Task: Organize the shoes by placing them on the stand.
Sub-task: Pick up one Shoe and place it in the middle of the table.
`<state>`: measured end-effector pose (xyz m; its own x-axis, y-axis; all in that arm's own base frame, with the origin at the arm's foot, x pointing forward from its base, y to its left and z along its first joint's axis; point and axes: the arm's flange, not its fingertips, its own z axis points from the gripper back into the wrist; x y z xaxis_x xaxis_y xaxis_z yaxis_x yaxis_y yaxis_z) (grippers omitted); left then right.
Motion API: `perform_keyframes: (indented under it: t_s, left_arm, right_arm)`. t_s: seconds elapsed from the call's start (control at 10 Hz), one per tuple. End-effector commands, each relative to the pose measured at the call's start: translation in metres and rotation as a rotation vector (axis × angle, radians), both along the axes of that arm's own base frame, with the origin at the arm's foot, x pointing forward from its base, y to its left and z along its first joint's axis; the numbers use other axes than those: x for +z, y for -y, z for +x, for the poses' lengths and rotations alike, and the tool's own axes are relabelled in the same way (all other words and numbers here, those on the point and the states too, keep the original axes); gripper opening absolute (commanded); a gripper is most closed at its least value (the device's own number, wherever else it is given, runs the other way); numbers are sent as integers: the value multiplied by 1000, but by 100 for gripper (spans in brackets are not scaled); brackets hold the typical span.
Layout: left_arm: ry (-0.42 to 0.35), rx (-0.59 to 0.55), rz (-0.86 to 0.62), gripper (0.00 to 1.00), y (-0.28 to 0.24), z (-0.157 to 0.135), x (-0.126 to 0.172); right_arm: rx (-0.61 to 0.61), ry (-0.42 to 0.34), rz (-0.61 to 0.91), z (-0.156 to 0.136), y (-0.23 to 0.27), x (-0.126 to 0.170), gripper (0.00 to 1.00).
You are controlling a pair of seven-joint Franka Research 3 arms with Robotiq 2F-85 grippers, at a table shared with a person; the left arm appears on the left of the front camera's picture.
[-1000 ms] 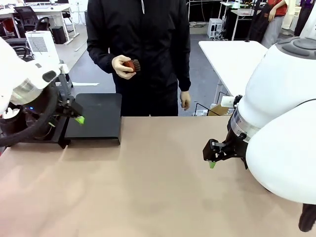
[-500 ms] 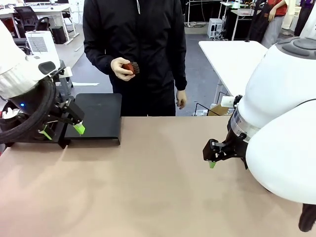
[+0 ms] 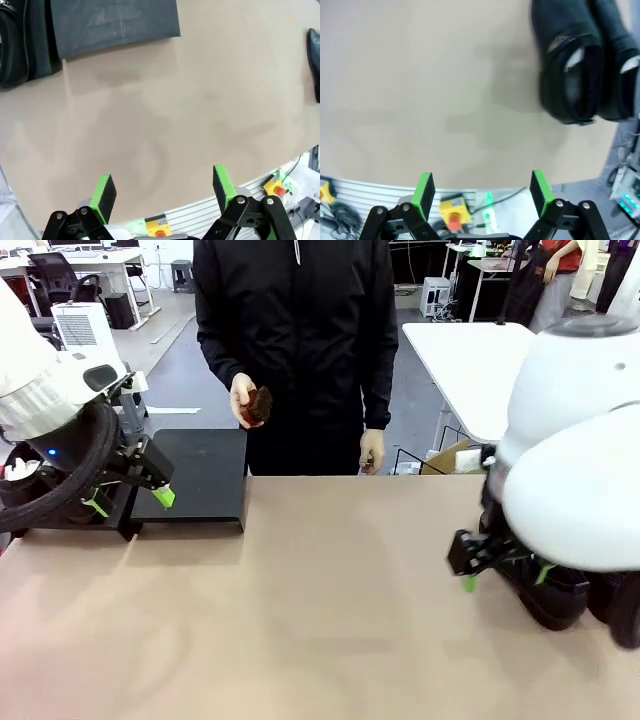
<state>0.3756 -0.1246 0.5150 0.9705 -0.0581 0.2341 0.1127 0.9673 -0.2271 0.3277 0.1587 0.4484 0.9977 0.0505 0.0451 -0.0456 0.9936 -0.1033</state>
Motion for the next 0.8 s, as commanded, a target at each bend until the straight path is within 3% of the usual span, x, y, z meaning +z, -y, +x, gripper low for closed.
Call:
perform_keyframes:
  t_s: [0.0,0.4,0.5,0.7]
  left_arm:
    - [15,-6,6,100,-2,-1,-4]
    - [15,-6,6,100,-2,-1,-4]
    - [15,-6,6,100,-2,-1,-4]
    - [15,-6,6,100,-2,-1,-4]
  right_arm:
    - [-13,15,15,-11,-25,-11,100]
    - [5,-2,1,-7,-15,-5,100]
    - [57,-16,-99,12,-17,-7,100]
    - [-13,-34,-115,46,23,-4,100]
